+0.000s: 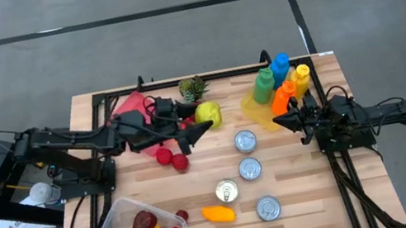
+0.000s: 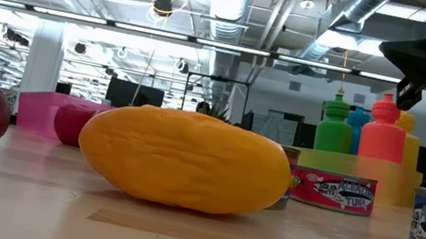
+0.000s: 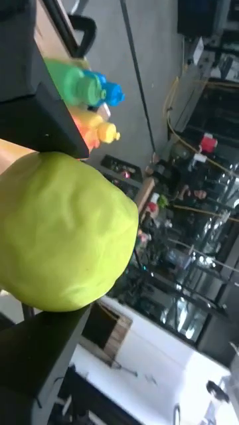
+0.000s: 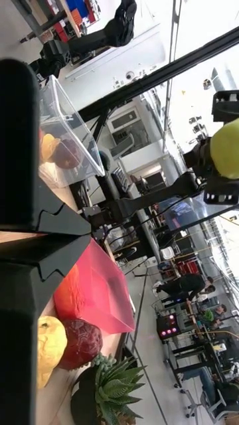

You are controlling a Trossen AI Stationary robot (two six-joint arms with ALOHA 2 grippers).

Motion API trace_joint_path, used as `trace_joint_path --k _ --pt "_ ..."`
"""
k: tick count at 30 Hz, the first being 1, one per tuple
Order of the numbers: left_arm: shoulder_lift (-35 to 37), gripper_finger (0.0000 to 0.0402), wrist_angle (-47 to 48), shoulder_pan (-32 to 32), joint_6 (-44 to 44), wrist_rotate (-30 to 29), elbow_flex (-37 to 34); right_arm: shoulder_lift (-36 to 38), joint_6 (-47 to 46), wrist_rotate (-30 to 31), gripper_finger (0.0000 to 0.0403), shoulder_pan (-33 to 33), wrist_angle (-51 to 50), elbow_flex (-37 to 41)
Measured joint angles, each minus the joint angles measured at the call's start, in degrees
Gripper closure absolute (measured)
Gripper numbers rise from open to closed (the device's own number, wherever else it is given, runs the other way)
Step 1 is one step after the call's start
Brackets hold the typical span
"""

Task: Pick & Place Food Item
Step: Put the green apple into the transparent bin

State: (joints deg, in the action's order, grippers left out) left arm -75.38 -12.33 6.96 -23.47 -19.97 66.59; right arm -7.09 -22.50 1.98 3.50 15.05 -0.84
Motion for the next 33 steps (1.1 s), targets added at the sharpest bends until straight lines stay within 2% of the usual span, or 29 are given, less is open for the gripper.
trace_joint_path --k 4,12,15,21,25,33 --pt "1.3 0.0046 1.9 0.2 -1.1 2.5 0.0 0.0 0.0 0.0 0.0403 0.0 0.0 0.0" --pt "2.4 0.0048 8.5 2.1 -6.4 14.8 0.0 0.0 0.0 0.0 0.0403 0.0 0.0 0.0" --pt "2.6 0.0047 14.0 4.6 -13.6 18.1 0.0 0.0 0.0 0.0 0.0403 0.0 0.0 0.0" --pt "4.4 0.0046 35.0 11.4 -32.5 27.9 -0.1 0.0 0.0 0.0 0.0403 0.0 0.1 0.0" --pt "5.6 0.0046 44.0 17.4 -45.2 34.7 0.0 0.0 0.0 0.0 0.0403 0.0 0.2 0.0" --pt "7.2 0.0046 58.6 30.1 -63.7 34.4 0.0 0.0 0.0 0.0 0.0403 0.0 0.1 0.0"
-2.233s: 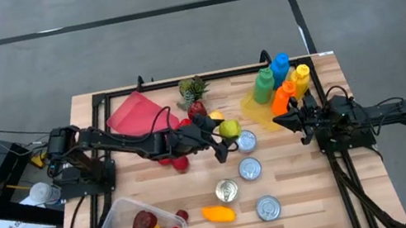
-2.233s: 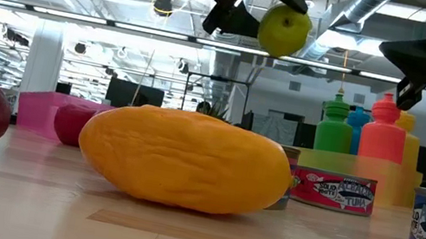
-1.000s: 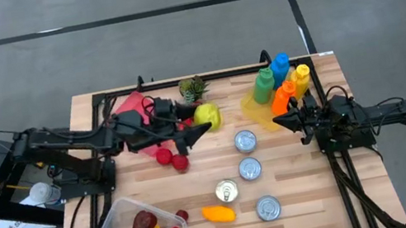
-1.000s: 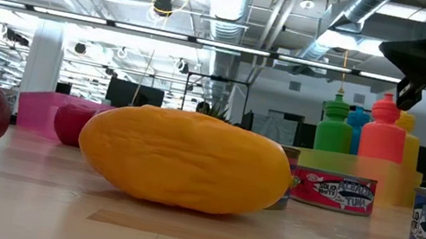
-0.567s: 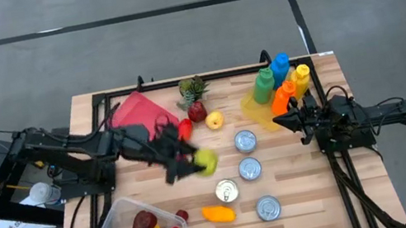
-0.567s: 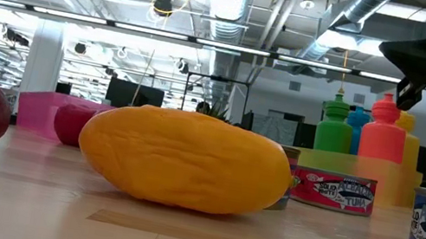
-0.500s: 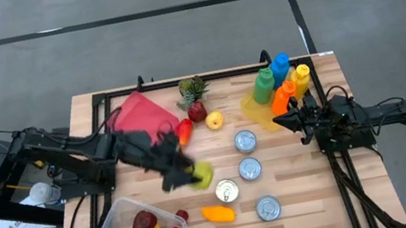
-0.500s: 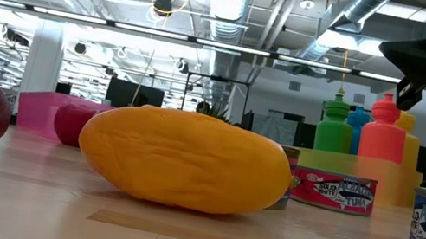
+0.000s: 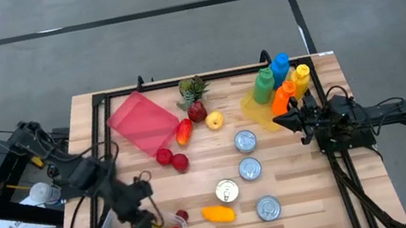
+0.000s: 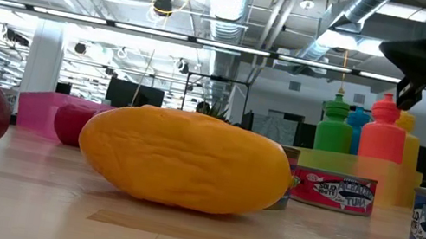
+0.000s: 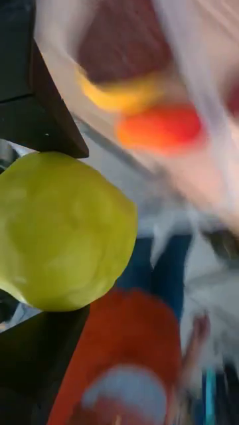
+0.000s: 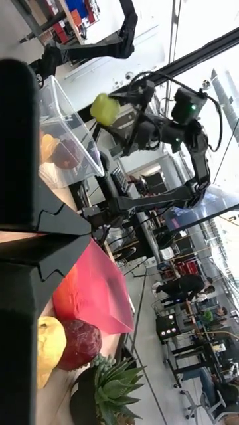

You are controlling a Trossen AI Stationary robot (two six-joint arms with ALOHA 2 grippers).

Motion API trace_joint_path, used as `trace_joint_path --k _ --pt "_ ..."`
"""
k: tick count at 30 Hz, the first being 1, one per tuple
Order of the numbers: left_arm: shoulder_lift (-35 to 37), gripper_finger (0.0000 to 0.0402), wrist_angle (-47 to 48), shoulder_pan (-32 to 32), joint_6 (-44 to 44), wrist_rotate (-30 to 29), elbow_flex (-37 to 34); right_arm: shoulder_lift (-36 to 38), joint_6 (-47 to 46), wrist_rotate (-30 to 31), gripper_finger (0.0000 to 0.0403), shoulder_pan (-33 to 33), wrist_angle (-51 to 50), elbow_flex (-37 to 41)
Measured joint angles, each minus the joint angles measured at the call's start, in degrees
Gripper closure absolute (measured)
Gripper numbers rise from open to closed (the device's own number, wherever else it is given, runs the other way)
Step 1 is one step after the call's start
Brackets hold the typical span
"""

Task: Pick & Place Food Item
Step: Put the green apple into the transparent bin, then put the blue pink tuna can into the pink bin

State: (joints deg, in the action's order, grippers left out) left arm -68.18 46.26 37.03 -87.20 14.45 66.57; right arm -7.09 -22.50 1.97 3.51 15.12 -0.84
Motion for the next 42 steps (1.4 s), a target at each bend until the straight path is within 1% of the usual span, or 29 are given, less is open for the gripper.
trace_joint_path --k 6,10,12,15,18,20,28,37,42 --pt "-0.4 0.0046 13.2 7.1 -8.3 -1.1 0.0 0.0 0.0 0.0 0.0403 0.0 -0.1 0.0" --pt "-0.4 0.0046 17.7 10.2 -11.7 -2.0 0.0 0.0 0.0 0.0 0.0403 0.0 -0.1 0.0" --pt "-0.5 0.0046 18.8 11.2 -12.5 -3.7 0.0 0.0 0.0 0.0 0.0403 0.0 -0.1 0.0" --pt "-0.5 0.0046 19.2 11.8 -12.5 -6.3 0.0 0.0 0.0 0.0 0.0403 0.0 -0.1 0.0" --pt "-0.8 0.0046 19.5 11.8 -13.2 -6.8 -0.1 0.0 0.0 0.0 0.0403 0.0 -0.1 0.0" --pt "-0.9 0.0046 19.2 11.8 -13.2 -6.3 -0.7 0.0 0.0 0.0 0.0403 0.0 -0.1 0.0" --pt "-0.9 0.0044 18.9 11.8 -13.0 -1.0 -3.1 0.0 0.0 0.0 0.0403 0.0 -0.1 0.0" --pt "-0.9 0.0007 16.9 11.8 -12.5 0.0 -5.2 0.0 0.0 0.0 0.0403 0.0 -0.1 0.0" --pt "-0.8 0.0007 15.3 11.4 -13.1 3.1 -5.5 0.0 0.0 0.0 0.0403 0.0 -0.1 0.0"
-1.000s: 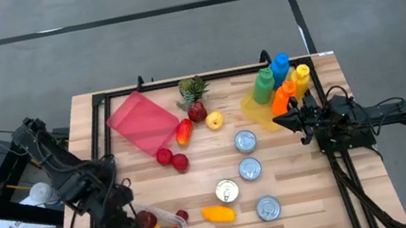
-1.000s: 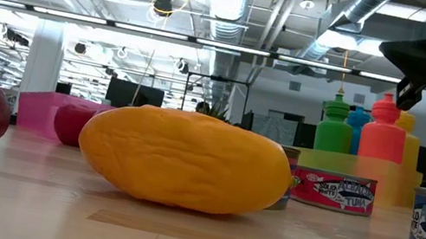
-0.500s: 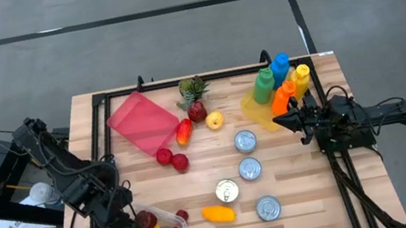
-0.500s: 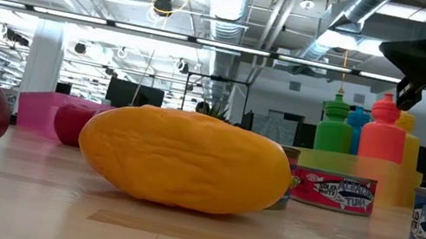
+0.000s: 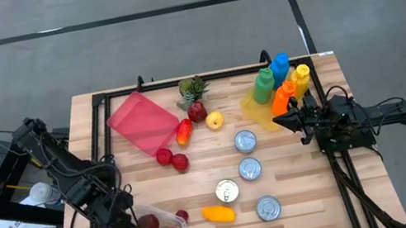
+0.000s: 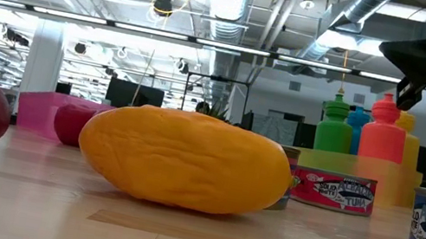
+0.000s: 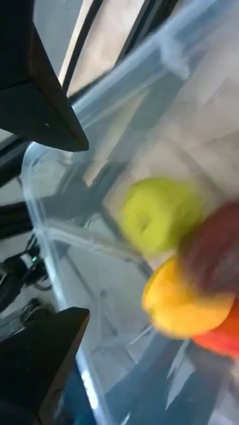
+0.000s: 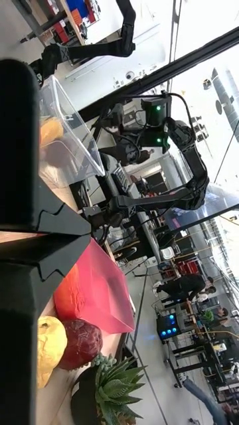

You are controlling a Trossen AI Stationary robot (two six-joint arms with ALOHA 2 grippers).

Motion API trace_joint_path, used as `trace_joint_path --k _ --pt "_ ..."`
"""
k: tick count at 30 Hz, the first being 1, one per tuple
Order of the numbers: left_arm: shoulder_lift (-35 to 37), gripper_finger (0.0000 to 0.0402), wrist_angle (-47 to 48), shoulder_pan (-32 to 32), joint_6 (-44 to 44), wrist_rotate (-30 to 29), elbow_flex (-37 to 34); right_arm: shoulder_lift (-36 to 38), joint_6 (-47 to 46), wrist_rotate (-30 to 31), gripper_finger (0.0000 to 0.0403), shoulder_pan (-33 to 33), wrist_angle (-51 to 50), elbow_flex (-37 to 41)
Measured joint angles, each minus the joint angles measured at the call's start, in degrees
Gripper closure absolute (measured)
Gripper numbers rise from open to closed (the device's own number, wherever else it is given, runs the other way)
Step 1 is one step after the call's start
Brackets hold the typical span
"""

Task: Pick & Place Food Item
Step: Put the blue pink tuna can into the pink bin

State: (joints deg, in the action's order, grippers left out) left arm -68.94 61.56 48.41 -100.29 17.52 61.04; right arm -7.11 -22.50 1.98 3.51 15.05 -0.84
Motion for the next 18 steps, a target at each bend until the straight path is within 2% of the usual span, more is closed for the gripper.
trace_joint_path --k 5,9,14,16,18 --pt "1.9 0.0010 -7.8 -2.6 0.2 -1.7 0.0 0.0 0.0 0.0 0.0403 0.0 0.0 0.0" --pt "4.0 0.0009 -16.3 -6.3 2.9 -11.5 0.0 0.0 0.0 0.0 0.0403 0.0 0.0 0.0" --pt "4.8 0.0014 -28.5 -13.2 17.9 -28.4 0.0 0.0 0.0 0.0 0.0403 0.0 0.0 0.0" --pt "4.0 0.0016 -32.7 -17.1 25.6 -31.8 0.0 0.0 0.0 0.0 0.0403 0.0 0.0 0.0" --pt "2.1 0.0018 -37.1 -21.5 33.8 -32.7 0.0 0.0 0.0 0.0 0.0403 0.0 0.0 0.0"
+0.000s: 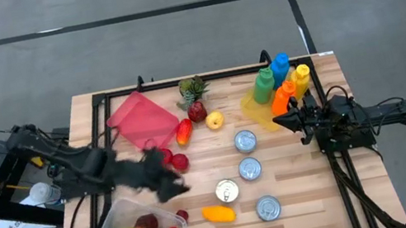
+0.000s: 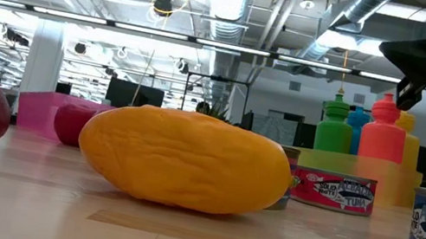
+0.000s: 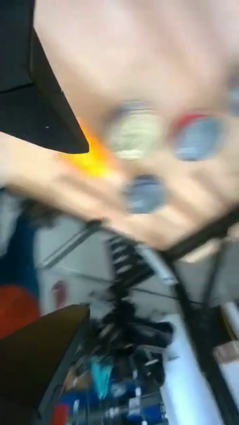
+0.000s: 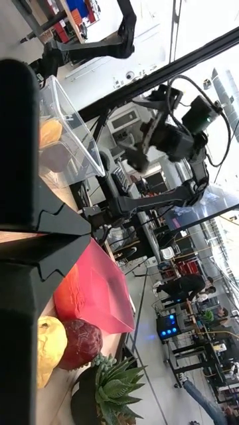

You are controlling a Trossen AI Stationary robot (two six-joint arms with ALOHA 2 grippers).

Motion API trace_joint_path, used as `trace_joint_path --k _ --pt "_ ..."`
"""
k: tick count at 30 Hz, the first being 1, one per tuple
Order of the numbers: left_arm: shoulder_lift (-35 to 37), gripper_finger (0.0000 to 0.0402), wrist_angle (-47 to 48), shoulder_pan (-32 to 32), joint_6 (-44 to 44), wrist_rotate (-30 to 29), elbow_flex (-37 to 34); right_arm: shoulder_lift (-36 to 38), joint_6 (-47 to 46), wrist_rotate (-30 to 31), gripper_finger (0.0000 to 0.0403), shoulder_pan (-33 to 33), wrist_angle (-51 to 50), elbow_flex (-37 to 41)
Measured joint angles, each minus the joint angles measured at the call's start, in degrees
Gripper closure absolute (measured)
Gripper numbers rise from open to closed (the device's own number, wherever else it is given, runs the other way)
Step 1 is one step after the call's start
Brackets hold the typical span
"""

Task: Pick & Place Food Item
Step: Put the blue pink tuna can into the pink bin

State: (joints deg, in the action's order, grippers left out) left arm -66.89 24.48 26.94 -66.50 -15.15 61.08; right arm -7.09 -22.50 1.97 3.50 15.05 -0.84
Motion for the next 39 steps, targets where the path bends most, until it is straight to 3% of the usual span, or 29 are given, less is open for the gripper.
trace_joint_path --k 3,10,16,23,29,39 --pt "-4.5 0.0018 -5.3 -5.5 11.1 1.8 0.0 0.0 0.0 0.0 0.0403 0.0 0.0 0.0" --pt "-18.6 0.0018 -16.2 -14.5 26.6 14.9 0.3 0.0 0.0 0.0 0.0403 0.0 0.0 0.0" --pt "-28.4 0.0023 -12.7 -16.6 37.7 16.0 4.0 0.0 0.0 0.0 0.0403 0.0 0.0 0.0" --pt "-35.9 0.0035 -12.6 -16.7 41.2 14.9 6.5 0.0 0.0 0.0 0.0403 0.0 0.1 0.0" --pt "-39.5 0.0048 -12.6 -16.8 41.0 8.5 6.5 0.0 0.0 0.0 0.0403 0.0 0.0 0.0" --pt "-41.0 0.0081 -13.0 -16.7 39.5 9.0 6.6 0.0 0.0 0.0 0.0403 0.0 0.1 0.0"
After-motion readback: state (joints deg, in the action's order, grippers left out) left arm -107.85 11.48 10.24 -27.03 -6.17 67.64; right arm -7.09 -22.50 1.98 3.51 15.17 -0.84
